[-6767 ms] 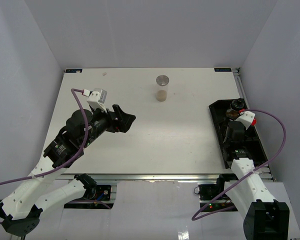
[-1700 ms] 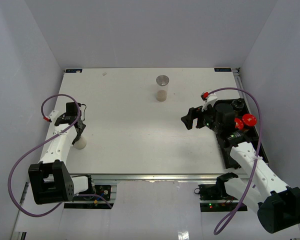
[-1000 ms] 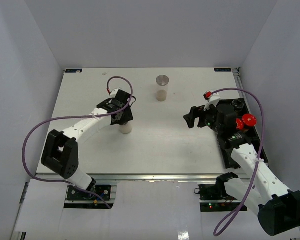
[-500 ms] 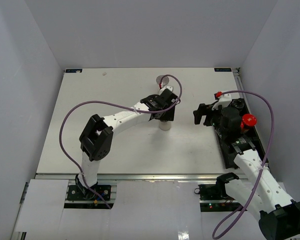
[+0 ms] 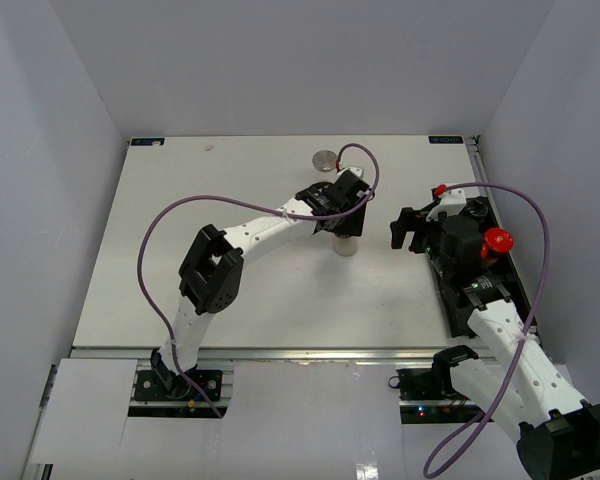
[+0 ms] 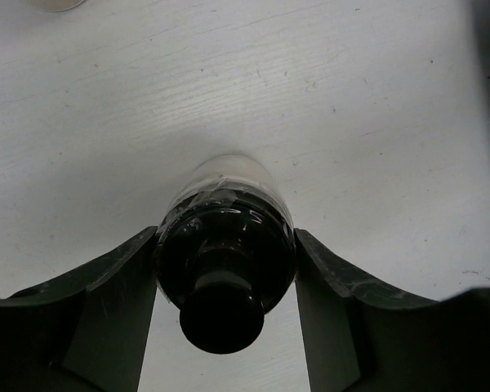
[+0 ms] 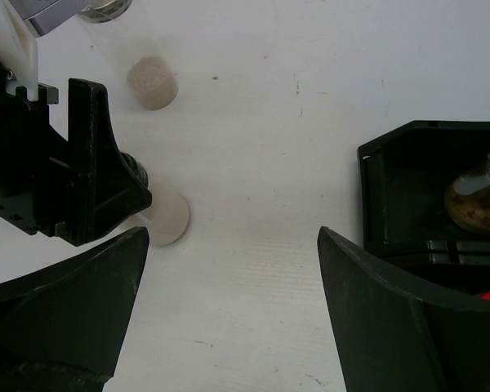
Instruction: Organize the condiment bottles
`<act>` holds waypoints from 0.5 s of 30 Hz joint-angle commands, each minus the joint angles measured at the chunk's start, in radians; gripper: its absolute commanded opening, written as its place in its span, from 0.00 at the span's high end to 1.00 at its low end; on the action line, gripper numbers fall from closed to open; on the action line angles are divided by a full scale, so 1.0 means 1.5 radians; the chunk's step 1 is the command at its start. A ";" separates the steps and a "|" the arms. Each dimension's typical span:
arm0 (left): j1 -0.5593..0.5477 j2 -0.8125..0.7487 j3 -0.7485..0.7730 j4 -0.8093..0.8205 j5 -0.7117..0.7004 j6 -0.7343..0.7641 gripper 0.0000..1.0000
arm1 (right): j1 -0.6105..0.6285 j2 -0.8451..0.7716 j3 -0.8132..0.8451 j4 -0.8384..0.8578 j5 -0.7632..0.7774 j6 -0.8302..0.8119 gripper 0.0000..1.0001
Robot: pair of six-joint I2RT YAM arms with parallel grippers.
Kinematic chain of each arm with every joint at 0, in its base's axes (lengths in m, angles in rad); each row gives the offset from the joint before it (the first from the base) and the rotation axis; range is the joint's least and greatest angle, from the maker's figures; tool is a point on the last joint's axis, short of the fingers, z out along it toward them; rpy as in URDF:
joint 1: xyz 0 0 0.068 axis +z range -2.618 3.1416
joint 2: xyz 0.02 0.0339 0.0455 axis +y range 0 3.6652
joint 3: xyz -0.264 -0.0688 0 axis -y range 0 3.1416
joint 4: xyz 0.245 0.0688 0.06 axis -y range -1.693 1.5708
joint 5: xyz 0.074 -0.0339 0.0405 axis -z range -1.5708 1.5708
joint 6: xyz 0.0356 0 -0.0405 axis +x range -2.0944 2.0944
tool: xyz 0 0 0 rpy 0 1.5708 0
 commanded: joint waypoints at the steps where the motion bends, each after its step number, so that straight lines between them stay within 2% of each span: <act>1: -0.002 -0.007 0.028 -0.009 0.032 0.004 0.26 | -0.005 0.002 0.007 0.022 -0.001 0.006 0.10; 4: -0.001 -0.015 0.028 -0.006 0.052 0.010 0.08 | -0.005 0.005 0.013 0.019 -0.005 0.004 0.10; 7: -0.002 -0.017 0.040 -0.010 0.056 0.011 0.02 | -0.006 0.005 0.015 0.019 -0.005 0.002 0.10; 11: -0.002 -0.023 0.058 -0.021 0.054 0.014 0.02 | -0.005 0.011 0.020 0.017 -0.013 0.000 0.10; 15: -0.002 -0.054 0.112 -0.058 0.030 0.025 0.02 | -0.005 0.025 0.033 0.016 -0.073 -0.012 0.10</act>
